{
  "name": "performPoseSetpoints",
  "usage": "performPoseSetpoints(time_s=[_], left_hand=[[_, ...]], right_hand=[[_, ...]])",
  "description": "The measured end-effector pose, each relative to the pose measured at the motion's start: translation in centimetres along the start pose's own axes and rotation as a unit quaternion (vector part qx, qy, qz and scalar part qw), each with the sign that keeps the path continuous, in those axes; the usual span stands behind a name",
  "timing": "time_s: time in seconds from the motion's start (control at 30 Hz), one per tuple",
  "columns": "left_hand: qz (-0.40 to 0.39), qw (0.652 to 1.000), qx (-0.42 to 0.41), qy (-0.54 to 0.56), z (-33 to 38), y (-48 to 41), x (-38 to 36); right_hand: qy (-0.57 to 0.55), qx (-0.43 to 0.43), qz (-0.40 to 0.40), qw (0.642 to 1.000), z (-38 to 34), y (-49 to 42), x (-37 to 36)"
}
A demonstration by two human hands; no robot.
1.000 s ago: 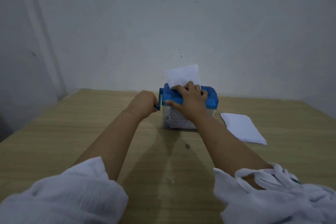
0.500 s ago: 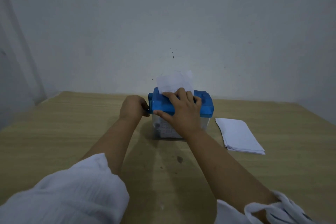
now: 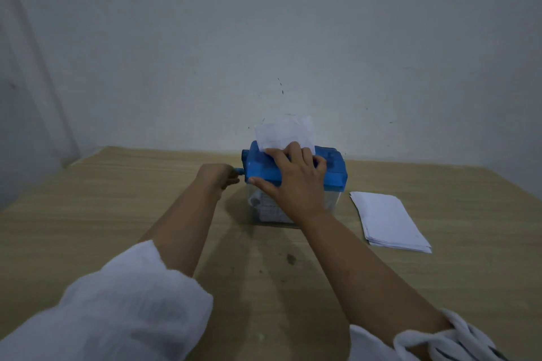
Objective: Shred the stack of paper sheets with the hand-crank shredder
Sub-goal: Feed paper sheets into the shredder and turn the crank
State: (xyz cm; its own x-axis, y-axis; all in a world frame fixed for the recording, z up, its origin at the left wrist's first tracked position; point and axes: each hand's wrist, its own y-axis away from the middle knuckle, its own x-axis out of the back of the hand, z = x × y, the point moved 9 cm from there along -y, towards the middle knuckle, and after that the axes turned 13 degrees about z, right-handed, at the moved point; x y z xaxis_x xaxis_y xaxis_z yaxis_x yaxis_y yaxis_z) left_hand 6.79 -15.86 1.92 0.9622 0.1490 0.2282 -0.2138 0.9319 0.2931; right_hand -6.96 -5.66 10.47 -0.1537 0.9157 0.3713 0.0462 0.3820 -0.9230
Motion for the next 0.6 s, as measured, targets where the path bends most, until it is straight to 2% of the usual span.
performPoseSetpoints(time_s=[0.07,0.13,0.3,0.47,0.6], left_hand=[[-0.058,0.986,0.106,0.112,-1.3,1.1,-1.1],[-0.104,0.977,0.132,0.13,-0.5,2.5,-1.9],[-0.089,0.99,0.097,0.055,3.1,4.4,-1.6],[-0.087,0.995,0.022,-0.03,4.6,6.1,-2.1],[-0.087,0.996,0.006,0.03,5.2,6.7,-2.1]], right_hand=[[-0.006,-0.006,-0.012,1.0,0.0,0.0,-0.1],[-0.007,-0.009,-0.023,1.0,0.0,0.0,-0.1],[-0.021,-0.015,-0.044,0.999,0.0,0.0,-0.4],[-0.004,-0.019,-0.018,1.0,0.1,0.0,-0.4],[-0.014,-0.019,-0.024,0.999,0.1,0.0,-0.3]])
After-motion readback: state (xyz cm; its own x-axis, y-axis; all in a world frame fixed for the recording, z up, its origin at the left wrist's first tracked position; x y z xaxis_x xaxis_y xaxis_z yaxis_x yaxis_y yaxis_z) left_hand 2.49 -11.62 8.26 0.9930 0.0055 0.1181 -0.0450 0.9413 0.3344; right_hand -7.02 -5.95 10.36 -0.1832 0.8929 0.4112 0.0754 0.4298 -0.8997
